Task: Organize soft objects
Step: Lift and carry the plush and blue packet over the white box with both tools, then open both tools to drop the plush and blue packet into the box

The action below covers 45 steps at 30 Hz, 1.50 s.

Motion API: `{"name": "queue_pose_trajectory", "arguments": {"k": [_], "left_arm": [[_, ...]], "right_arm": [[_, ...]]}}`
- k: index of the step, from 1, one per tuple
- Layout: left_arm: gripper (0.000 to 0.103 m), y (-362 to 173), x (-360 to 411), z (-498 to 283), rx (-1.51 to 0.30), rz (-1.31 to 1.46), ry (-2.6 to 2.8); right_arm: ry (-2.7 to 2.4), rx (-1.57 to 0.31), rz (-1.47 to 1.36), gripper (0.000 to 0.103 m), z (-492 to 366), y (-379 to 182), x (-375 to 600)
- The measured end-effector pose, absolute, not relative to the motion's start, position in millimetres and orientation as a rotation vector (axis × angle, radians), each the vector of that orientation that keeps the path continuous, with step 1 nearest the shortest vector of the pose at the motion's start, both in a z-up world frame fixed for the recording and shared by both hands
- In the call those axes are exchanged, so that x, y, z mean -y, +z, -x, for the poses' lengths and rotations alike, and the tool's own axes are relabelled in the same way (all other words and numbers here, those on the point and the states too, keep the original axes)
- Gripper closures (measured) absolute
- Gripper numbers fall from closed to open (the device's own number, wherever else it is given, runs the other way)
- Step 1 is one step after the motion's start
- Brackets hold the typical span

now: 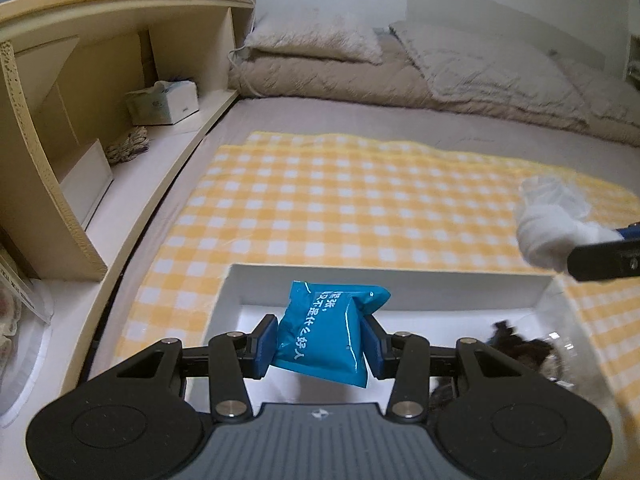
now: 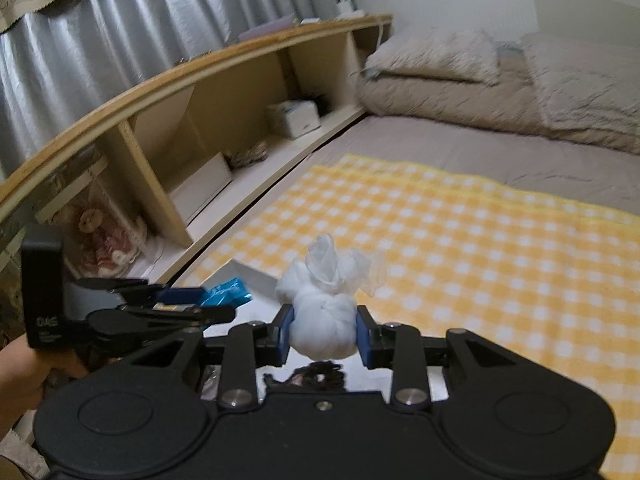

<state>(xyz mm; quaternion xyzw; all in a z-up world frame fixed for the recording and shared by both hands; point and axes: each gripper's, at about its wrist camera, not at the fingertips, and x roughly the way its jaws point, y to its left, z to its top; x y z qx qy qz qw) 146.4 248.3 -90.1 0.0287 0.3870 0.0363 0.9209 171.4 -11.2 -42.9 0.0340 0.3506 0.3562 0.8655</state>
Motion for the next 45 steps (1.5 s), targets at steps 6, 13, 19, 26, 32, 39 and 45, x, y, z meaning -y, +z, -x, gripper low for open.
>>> {"name": "queue_pose_trajectory", "arguments": {"k": [6, 13, 19, 26, 32, 39, 45], "left_arm": [[0.057, -103.5, -259.2, -154.3, -0.824, -0.092, 0.080], [0.056, -112.9, -261.1, -156.1, -0.834, -0.139, 0.058], [0.045, -116.4, -259.5, -153.9, -0.825, -0.189, 0.047], [0.030, -113.8, -257.3, -147.9, -0.825, -0.185, 0.027], [0.028, -103.6, -254.6, -140.6, -0.814, -0.153, 0.020], [0.028, -87.8, -249.9, -128.9, -0.789, -0.135, 0.025], [0.028, -66.0, -246.6, -114.6, -0.758, -0.104, 0.035]], "right_arm": [[0.780, -0.808, -0.091, 0.070, -180.5, -68.3, -23.0], [0.824, -0.880, -0.125, 0.070, -192.8, -88.7, -67.8], [0.825, -0.951, -0.147, 0.046, -197.7, -102.6, -84.4], [0.773, -0.963, -0.135, 0.042, -201.7, -104.8, -68.8], [0.754, -0.951, -0.131, 0.042, -198.7, -98.7, -57.9], [0.753, -0.931, -0.127, 0.042, -187.2, -87.3, -52.1], [0.747, -0.891, -0.116, 0.042, -174.3, -67.4, -41.1]]}}
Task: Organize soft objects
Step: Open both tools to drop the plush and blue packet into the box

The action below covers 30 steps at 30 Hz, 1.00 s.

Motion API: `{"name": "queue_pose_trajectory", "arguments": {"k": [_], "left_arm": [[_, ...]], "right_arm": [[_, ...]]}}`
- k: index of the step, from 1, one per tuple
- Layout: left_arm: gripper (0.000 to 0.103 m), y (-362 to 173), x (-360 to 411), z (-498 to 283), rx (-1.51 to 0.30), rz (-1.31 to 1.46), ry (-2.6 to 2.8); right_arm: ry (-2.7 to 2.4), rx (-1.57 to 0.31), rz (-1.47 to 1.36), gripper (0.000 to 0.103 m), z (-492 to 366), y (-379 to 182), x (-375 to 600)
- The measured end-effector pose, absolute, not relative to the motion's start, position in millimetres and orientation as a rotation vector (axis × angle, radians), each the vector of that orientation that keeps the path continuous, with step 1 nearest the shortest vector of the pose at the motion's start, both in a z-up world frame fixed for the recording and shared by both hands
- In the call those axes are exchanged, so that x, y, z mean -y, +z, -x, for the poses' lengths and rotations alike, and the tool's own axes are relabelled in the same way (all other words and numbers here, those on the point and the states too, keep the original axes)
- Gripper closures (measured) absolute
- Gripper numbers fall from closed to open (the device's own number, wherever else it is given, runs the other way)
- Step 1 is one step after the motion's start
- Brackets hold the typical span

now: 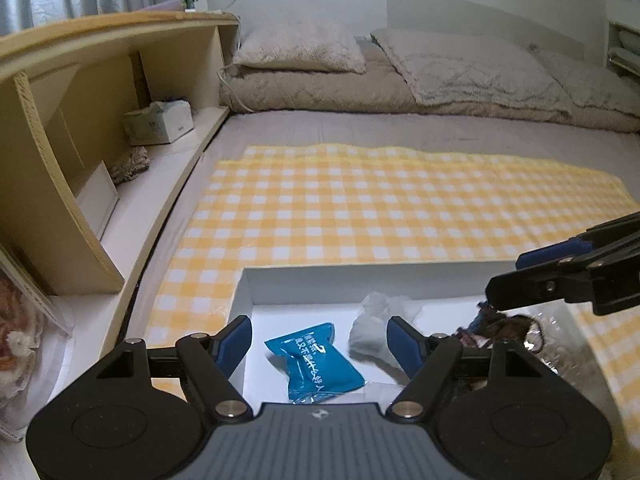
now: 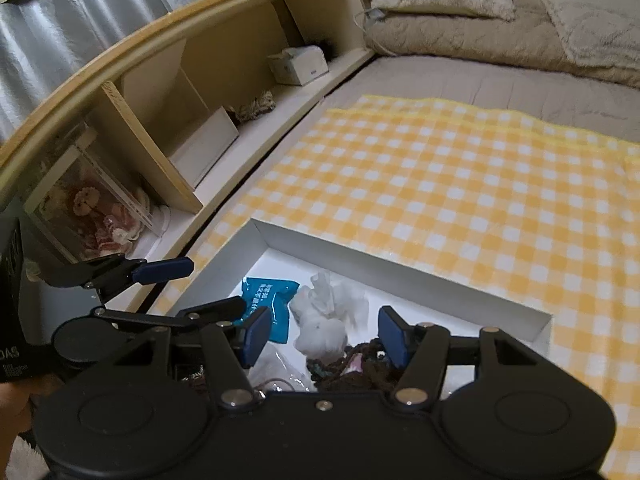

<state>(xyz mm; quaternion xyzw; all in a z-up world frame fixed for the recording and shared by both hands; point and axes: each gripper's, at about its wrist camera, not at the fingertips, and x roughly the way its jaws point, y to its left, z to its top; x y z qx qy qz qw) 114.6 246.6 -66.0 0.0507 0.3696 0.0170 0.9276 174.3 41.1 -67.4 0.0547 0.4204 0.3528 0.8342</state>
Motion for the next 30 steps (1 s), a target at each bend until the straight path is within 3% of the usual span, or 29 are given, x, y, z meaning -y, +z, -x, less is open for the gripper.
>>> {"name": "queue_pose_trajectory", "arguments": {"k": [17, 30], "left_arm": [[0.016, 18.7, -211.9, -49.2, -0.628, -0.016, 0.043], [0.000, 41.5, -179.5, 19.0, -0.529, -0.019, 0.070]], "right_arm": [[0.731, -0.725, -0.104, 0.042, -122.4, -1.8, 16.8], [0.669, -0.587, -0.069, 0.020, -58.7, 31.6, 74.1]]}}
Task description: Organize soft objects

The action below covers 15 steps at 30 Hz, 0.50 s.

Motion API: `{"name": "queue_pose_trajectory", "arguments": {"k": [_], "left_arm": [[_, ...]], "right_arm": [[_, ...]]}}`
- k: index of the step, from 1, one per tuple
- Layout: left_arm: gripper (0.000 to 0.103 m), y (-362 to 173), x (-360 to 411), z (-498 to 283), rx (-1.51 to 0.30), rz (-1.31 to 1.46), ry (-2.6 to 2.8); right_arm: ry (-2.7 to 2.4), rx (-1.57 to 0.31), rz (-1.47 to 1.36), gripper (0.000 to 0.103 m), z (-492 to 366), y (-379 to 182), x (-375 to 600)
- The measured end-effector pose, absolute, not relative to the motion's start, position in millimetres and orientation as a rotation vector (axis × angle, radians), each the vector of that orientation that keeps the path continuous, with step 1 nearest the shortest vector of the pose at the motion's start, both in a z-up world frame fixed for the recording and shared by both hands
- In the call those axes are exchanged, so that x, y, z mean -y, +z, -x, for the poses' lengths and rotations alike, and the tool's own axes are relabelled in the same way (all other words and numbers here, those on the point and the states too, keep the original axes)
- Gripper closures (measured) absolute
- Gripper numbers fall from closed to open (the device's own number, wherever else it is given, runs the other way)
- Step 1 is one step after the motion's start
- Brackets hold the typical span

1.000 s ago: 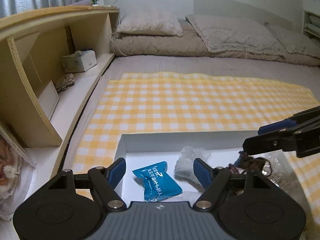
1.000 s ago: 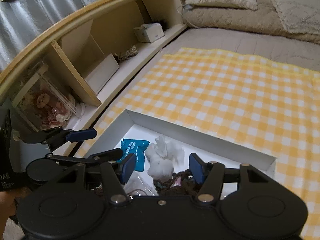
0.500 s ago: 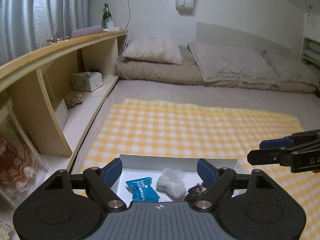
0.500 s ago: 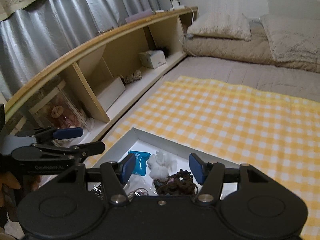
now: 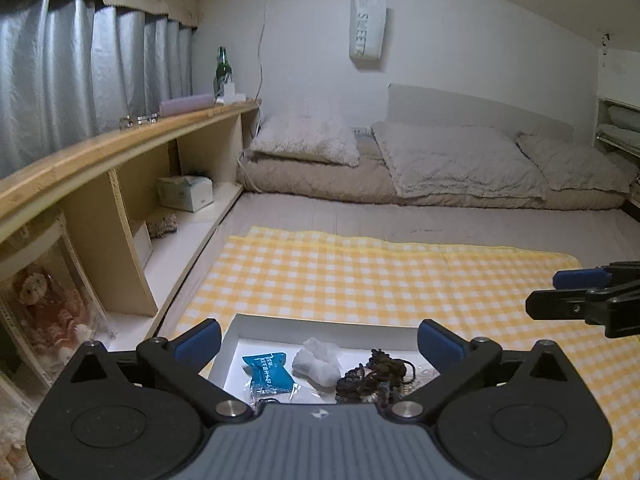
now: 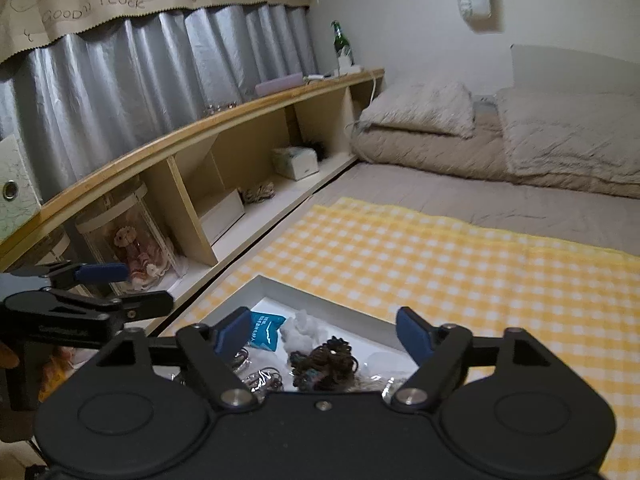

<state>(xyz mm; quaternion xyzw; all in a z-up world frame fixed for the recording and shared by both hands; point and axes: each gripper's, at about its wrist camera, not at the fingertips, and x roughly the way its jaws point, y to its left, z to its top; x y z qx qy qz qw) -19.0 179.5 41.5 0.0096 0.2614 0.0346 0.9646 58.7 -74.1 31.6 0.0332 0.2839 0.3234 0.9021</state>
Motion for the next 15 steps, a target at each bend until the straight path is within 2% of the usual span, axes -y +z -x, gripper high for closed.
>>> {"name": "queue_pose_trajectory", "arguments": {"k": [9, 15], "left_arm": [[0.000, 36.8, -160.4, 57.7, -0.486, -0.011, 0.065], [0.000, 29.2, -147.5, 75.8, -0.482, -0.009, 0.042]], "right_arm": [[0.616, -0.515, -0.044, 0.003, -14.2, 30.6, 102.2], [0.567, -0.471, -0.003, 0.000, 13.4, 20.9, 115.9]]}}
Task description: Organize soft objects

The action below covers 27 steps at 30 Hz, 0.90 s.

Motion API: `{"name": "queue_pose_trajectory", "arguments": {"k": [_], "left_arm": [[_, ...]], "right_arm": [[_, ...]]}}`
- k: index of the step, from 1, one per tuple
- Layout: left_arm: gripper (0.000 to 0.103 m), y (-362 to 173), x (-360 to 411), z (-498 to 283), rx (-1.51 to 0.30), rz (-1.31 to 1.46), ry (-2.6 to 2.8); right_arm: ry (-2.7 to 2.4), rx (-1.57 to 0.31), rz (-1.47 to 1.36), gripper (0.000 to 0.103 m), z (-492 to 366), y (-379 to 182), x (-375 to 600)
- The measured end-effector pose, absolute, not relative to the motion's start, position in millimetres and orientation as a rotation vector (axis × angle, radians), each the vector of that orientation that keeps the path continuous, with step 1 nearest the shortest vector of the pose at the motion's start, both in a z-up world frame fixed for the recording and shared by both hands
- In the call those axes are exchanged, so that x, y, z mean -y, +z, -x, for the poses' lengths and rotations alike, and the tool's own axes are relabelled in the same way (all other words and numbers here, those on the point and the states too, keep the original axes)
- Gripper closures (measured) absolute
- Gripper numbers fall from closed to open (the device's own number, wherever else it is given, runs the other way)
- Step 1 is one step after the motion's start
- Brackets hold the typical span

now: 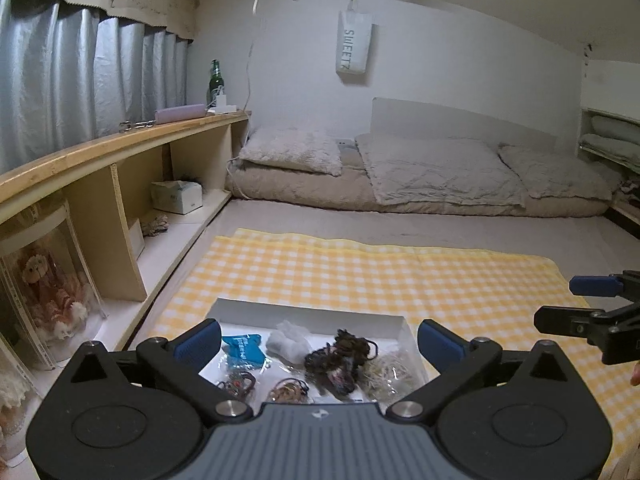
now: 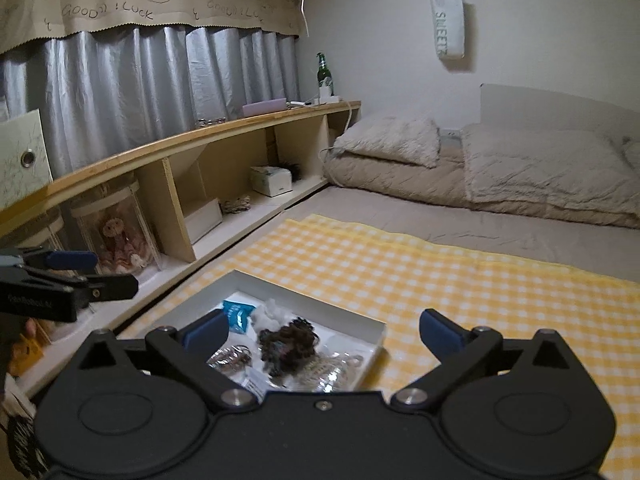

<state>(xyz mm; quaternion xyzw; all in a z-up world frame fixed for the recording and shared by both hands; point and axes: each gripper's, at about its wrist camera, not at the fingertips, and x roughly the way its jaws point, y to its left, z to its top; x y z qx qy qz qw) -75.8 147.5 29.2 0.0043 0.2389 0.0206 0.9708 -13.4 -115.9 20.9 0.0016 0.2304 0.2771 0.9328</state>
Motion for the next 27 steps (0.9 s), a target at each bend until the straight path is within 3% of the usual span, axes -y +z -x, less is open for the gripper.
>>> {"name": "queue_pose_trajectory", "arguments": {"k": [27], "left_arm": [[0.000, -7.8, -120.2, 106.3, -0.518, -0.086, 0.055]], "right_arm": [[0.446, -0.464, 0.000, 0.000, 66.6, -22.2, 130.7]]}}
